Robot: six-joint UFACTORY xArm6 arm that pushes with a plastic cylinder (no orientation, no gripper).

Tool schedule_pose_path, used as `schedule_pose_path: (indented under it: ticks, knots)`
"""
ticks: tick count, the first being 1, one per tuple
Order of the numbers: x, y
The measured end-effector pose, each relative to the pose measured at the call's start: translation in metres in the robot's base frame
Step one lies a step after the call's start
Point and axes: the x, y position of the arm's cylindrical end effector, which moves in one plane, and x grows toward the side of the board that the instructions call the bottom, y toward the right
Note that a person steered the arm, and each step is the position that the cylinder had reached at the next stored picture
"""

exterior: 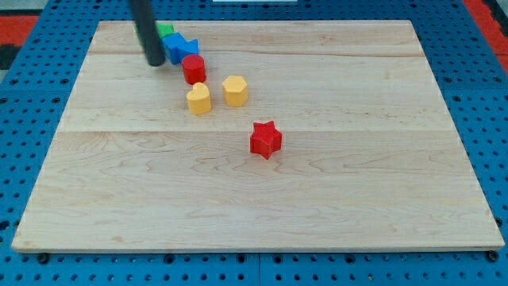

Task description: Separate the blue triangle and red circle

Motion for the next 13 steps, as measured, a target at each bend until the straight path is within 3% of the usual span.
schedule_pose_path:
  ticks: [2, 3, 5, 6, 7, 11, 12, 13]
  knots:
    - [-0.012, 0.08]
    - [0.014, 0.081]
    - [0.038, 0.0]
    - [0.063, 0.01]
    - [0.076, -0.029]
    - [0.015, -0.066]
    - [0.055, -0.092]
    - [0.071, -0.05]
